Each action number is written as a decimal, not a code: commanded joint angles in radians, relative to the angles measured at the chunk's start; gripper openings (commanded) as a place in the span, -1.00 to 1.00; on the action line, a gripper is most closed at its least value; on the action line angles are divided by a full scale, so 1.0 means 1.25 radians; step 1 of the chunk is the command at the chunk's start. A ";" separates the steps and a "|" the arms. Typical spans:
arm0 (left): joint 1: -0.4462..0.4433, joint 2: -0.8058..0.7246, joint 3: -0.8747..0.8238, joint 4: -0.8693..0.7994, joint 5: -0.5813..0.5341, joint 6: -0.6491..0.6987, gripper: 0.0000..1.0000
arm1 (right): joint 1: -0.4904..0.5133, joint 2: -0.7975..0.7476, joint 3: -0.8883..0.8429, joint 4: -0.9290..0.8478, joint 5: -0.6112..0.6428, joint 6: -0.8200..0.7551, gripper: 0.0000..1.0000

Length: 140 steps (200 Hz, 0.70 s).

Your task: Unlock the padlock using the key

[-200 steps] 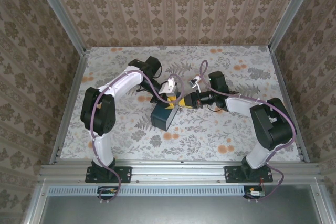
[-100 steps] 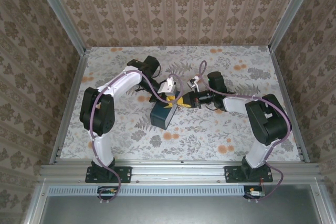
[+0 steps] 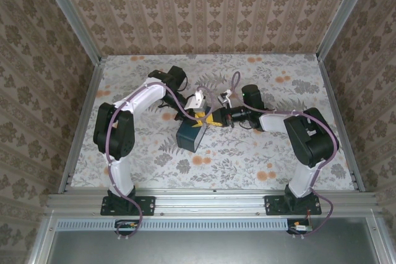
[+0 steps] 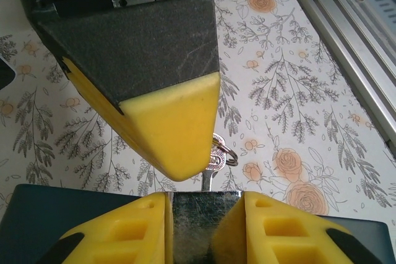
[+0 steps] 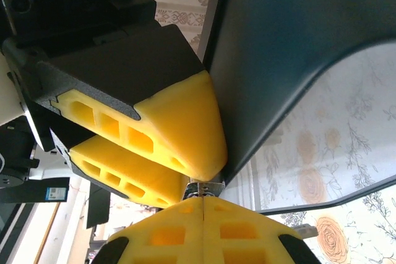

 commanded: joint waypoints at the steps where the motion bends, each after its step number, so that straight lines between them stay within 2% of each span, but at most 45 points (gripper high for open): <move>1: -0.018 -0.009 0.015 0.002 0.097 0.006 -0.60 | 0.035 -0.002 0.028 0.018 0.045 -0.010 -1.00; 34: -0.017 -0.002 0.021 0.004 0.111 -0.007 -0.60 | 0.067 -0.008 0.023 0.060 0.085 0.034 -1.00; 71: -0.027 -0.004 0.018 0.006 0.116 -0.007 -0.61 | 0.089 0.008 0.024 0.180 0.137 0.162 -0.99; 99: -0.024 -0.005 0.014 0.026 0.152 -0.022 -0.62 | 0.116 0.018 0.031 0.172 0.146 0.153 -0.97; 125: -0.015 -0.011 -0.002 0.049 0.139 -0.035 -0.63 | 0.106 0.016 0.006 0.157 0.152 0.130 -0.94; 140: -0.009 -0.012 -0.001 0.047 0.137 -0.037 -0.63 | 0.086 0.003 -0.012 0.128 0.149 0.104 -0.77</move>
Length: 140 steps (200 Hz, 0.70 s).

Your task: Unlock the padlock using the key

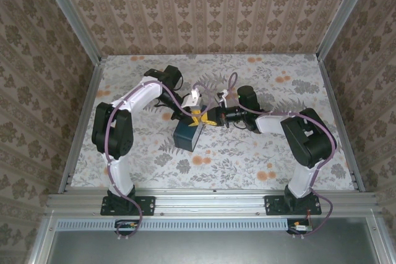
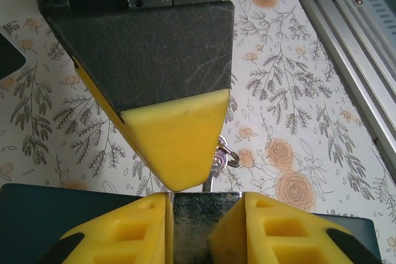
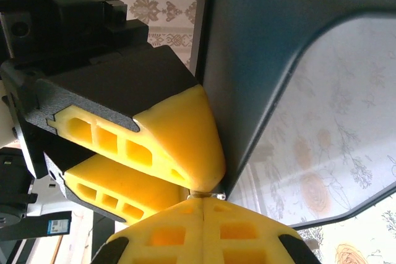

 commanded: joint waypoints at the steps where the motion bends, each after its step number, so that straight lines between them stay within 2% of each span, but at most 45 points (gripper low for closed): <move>1: -0.037 -0.011 -0.001 0.074 0.135 -0.020 -0.63 | 0.038 -0.004 -0.009 0.041 0.048 -0.028 -0.75; 29: -0.026 -0.002 0.001 0.058 0.112 -0.016 -0.64 | -0.017 -0.054 -0.035 -0.041 0.043 -0.088 -0.42; 47: -0.018 0.007 0.007 0.050 0.119 -0.015 -0.65 | -0.035 -0.082 -0.037 -0.089 0.034 -0.120 -0.30; 69: -0.014 0.012 0.003 0.053 0.120 -0.017 -0.64 | -0.041 -0.108 -0.038 -0.130 0.034 -0.149 -0.28; 106: -0.014 0.019 0.012 0.038 0.115 -0.011 -0.65 | -0.066 -0.145 -0.071 -0.114 0.049 -0.127 -0.21; 127: -0.009 0.021 0.013 0.038 0.115 -0.012 -0.66 | -0.064 -0.165 -0.078 -0.147 0.046 -0.149 -0.41; 140: -0.008 0.022 0.014 0.039 0.116 -0.011 -0.66 | -0.063 -0.167 -0.085 -0.149 0.044 -0.149 -0.43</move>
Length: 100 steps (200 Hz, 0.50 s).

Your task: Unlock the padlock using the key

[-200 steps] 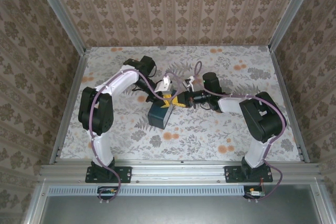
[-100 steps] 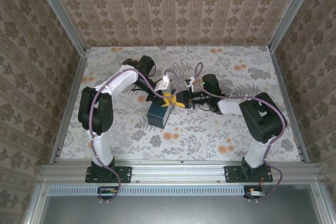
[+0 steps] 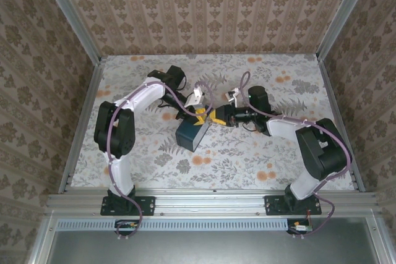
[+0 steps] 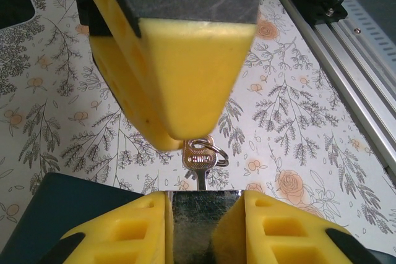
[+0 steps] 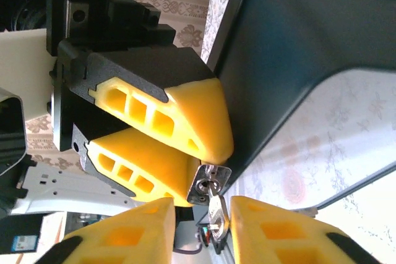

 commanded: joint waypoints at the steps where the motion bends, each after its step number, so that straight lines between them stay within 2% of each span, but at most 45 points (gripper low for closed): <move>1: 0.004 0.006 0.015 -0.016 0.048 0.005 -0.66 | -0.001 -0.028 -0.016 -0.028 0.006 -0.023 -0.43; 59: 0.004 0.005 0.018 -0.014 0.043 0.002 -0.67 | 0.019 -0.002 -0.021 0.030 0.006 0.018 -0.47; 100: 0.004 0.006 0.021 -0.014 0.044 -0.002 -0.68 | 0.032 0.013 -0.018 0.056 0.008 0.034 -0.74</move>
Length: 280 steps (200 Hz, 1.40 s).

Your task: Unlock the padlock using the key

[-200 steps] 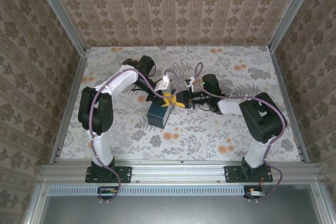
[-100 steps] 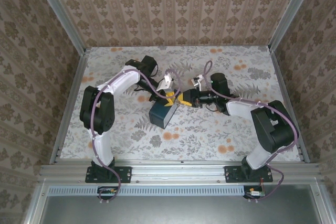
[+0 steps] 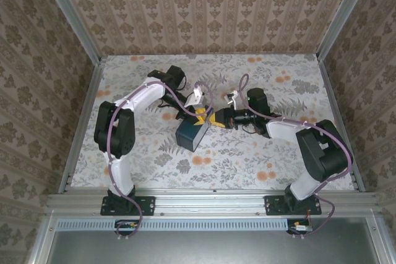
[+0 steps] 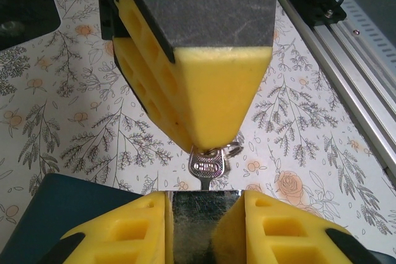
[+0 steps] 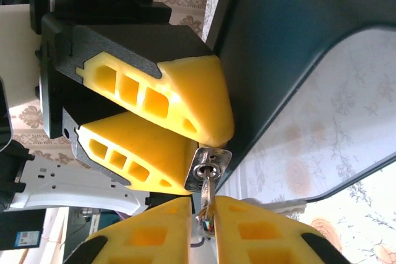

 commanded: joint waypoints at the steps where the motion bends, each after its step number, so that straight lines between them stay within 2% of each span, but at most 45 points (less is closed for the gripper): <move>1: 0.003 0.005 0.020 -0.014 0.040 -0.002 -0.68 | 0.010 0.019 -0.004 0.051 0.004 0.017 -0.75; 26: 0.001 0.005 0.019 -0.014 0.042 -0.001 -0.69 | 0.018 0.031 0.001 0.072 0.004 0.032 -0.87; 63: -0.011 0.007 0.022 -0.016 0.050 0.002 -0.69 | 0.031 0.048 0.003 0.112 0.018 0.062 -0.94; 96: -0.016 0.004 0.018 -0.004 0.078 -0.003 -0.69 | 0.065 0.072 0.026 0.158 0.023 0.093 -0.97; 130: -0.033 -0.005 0.002 0.012 0.046 -0.006 -0.70 | 0.062 0.099 0.018 0.339 0.018 0.230 -1.00; 159: -0.035 -0.005 -0.007 0.028 0.058 -0.018 -0.69 | 0.077 0.097 0.039 0.324 0.017 0.231 -0.99; 170: -0.031 -0.004 -0.007 0.038 0.074 -0.028 -0.69 | 0.090 0.093 0.050 0.293 0.014 0.207 -0.95; 188: -0.019 -0.005 -0.017 0.057 0.089 -0.043 -0.70 | 0.084 0.065 0.044 0.174 0.021 0.120 -0.74; 204: -0.013 -0.009 -0.028 0.058 0.072 -0.044 -0.70 | 0.043 0.018 0.025 0.027 0.035 0.016 -0.53; 228: -0.002 -0.005 -0.021 0.040 0.057 -0.039 -0.70 | -0.022 -0.044 0.011 -0.106 0.035 -0.096 -0.24; 262: 0.010 0.001 -0.014 0.034 0.053 -0.040 -0.70 | -0.063 -0.086 0.045 -0.289 0.069 -0.248 -0.14; 280: 0.013 0.003 -0.011 0.027 0.052 -0.039 -0.70 | -0.060 -0.111 0.039 -0.337 0.094 -0.364 -0.20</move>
